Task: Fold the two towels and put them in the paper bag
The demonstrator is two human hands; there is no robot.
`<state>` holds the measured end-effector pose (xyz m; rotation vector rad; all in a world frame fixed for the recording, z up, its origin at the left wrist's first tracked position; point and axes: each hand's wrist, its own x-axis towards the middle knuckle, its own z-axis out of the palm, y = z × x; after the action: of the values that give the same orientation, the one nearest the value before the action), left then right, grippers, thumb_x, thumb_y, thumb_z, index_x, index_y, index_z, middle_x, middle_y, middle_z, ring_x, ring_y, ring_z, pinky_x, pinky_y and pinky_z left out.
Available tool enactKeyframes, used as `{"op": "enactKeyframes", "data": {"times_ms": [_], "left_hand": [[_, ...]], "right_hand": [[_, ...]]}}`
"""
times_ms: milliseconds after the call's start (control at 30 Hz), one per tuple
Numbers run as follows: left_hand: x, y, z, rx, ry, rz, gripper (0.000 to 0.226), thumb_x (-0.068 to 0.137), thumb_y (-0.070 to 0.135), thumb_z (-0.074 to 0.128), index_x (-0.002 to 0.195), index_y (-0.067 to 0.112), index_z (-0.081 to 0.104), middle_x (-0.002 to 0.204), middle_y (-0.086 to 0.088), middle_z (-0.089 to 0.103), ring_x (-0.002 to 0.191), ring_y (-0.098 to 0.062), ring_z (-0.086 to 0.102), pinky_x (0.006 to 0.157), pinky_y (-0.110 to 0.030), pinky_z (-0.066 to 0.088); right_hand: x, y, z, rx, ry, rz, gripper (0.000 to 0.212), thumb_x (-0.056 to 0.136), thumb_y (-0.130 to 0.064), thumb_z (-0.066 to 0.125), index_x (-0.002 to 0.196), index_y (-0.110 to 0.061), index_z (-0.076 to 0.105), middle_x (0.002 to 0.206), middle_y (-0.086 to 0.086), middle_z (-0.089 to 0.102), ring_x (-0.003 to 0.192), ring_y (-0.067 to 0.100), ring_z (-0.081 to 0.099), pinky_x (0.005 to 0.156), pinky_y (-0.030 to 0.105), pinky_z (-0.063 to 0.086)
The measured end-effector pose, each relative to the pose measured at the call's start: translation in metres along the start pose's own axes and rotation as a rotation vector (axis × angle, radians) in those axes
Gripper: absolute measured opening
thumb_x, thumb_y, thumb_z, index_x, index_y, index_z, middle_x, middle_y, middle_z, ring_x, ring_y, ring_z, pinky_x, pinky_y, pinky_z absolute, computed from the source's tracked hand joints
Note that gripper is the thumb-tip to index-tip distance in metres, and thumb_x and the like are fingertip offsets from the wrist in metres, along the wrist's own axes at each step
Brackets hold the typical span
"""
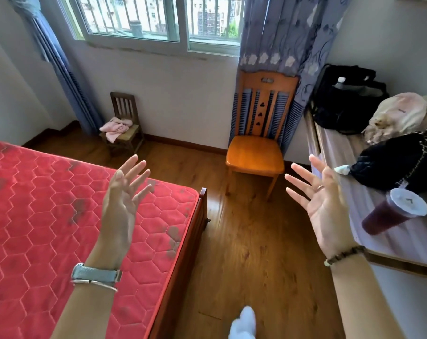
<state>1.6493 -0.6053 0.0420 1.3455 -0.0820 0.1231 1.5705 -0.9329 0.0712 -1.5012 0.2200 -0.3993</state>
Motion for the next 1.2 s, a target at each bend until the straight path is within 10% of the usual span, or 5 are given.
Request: {"op": "enactKeyframes", "data": {"times_ms": [1200], "left_hand": [[0.388, -0.111, 0.112, -0.069, 0.33, 0.051, 0.047, 0.1, 0.039, 0.037, 0.142, 0.021, 0.051, 0.14, -0.002, 0.06, 0.129, -0.018, 0.058, 0.11, -0.048, 0.042]], "right_hand": [[0.495, 0.086, 0.087, -0.064, -0.313, 0.108, 0.078, 0.063, -0.087, 0.054, 0.13, -0.048, 0.048, 0.134, -0.009, 0.061, 0.121, 0.017, 0.061, 0.105, 0.051, 0.046]]}}
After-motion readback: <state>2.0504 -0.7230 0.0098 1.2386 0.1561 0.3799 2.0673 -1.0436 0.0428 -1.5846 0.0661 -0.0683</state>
